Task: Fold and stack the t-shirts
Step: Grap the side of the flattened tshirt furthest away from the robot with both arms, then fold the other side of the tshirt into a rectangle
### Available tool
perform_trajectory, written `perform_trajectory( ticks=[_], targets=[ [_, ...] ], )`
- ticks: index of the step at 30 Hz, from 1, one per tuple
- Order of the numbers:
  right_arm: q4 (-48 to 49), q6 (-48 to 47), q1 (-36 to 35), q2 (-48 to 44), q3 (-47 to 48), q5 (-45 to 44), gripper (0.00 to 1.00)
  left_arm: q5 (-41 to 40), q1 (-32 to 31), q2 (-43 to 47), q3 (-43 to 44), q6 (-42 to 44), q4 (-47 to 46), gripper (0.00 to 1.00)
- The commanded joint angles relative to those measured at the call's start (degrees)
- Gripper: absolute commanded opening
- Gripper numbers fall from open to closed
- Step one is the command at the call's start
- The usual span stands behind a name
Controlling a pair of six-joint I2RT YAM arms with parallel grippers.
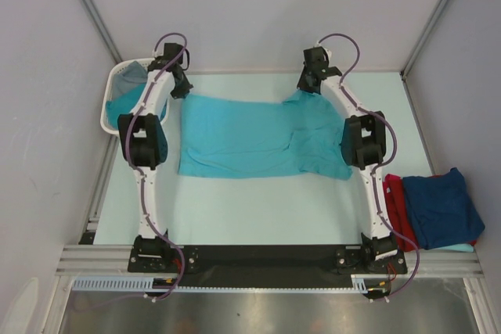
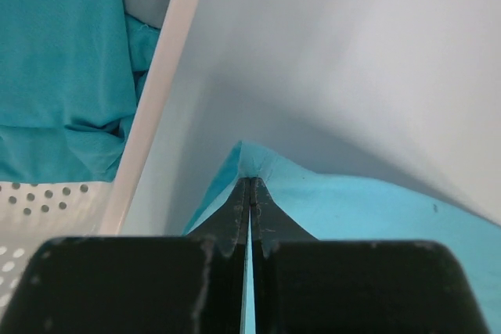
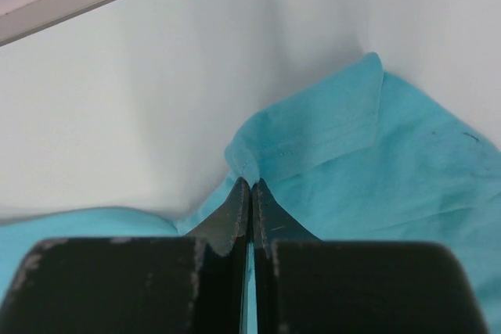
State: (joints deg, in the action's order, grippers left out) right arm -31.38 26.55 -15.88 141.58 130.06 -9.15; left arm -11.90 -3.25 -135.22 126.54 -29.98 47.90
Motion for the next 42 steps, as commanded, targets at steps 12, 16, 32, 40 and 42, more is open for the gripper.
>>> perform_trajectory(
  ticks=[12, 16, 32, 40, 42],
  targets=[
    [3.77, -1.93, -1.7, -15.36, -14.46, -5.09, 0.0, -2.25, -1.15, 11.9, -9.9, -0.43, -1.32, 0.0],
    [5.36, -2.29, -2.31, -19.84, -19.13, -6.23, 0.0, -2.86, -1.67, 14.36, -13.94, -0.43, -1.67, 0.0],
    [5.71, -2.46, -4.07, -30.74, -32.4, -12.03, 0.0, -5.41, -3.17, 25.52, -29.15, -0.78, -3.78, 0.0],
    [3.43, -1.23, -4.69, -36.19, -38.65, -15.54, 0.0, -6.82, -4.31, 30.62, -36.26, -0.87, -4.92, 0.0],
    [2.99, -0.97, -4.78, -37.16, -40.05, -16.07, 0.0, -6.91, -4.4, 31.24, -37.33, -0.78, -5.1, 0.0]
  ],
)
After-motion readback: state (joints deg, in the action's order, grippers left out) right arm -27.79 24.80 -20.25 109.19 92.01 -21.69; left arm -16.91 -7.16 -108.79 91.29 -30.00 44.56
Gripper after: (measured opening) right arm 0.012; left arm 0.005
